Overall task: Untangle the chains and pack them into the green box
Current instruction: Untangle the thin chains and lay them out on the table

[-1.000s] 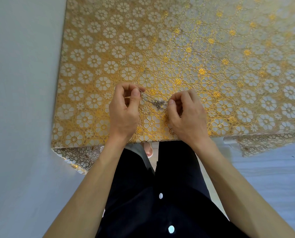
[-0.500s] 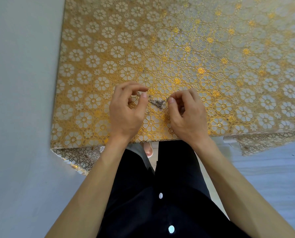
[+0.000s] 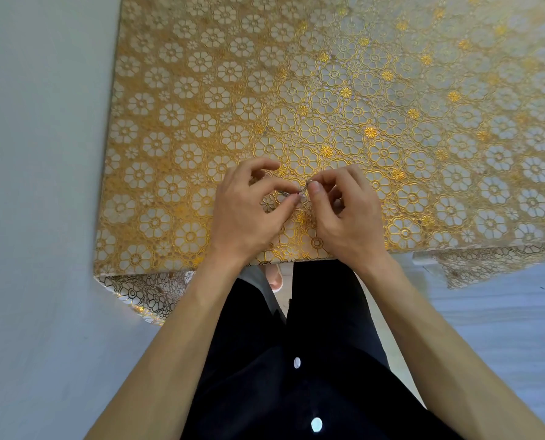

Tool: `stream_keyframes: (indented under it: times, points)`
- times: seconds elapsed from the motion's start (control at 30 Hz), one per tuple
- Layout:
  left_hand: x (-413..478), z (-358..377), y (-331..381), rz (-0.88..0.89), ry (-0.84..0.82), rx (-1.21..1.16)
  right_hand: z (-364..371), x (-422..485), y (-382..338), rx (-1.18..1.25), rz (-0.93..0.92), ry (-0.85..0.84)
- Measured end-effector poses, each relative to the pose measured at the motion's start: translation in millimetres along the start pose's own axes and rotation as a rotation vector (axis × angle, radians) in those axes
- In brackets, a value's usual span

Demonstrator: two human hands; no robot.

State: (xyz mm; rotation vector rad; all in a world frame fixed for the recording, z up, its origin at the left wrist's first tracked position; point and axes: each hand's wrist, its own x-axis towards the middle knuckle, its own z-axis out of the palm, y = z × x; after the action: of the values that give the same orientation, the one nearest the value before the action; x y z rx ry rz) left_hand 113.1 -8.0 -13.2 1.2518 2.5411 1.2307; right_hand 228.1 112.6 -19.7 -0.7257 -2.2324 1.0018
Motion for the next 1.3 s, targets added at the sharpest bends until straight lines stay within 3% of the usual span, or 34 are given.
stream_keyframes:
  times: [0.73, 1.3]
  points:
    - [0.3, -9.8, 0.9, -0.264, 0.050, -0.356, 3.5, 0.4, -2.3, -0.079, 0.036, 0.014]
    - [1.2, -14.9, 3.7, -0.312, 0.178, -0.515, 3.0, -0.2, -2.4, -0.137, 0.020, -0.012]
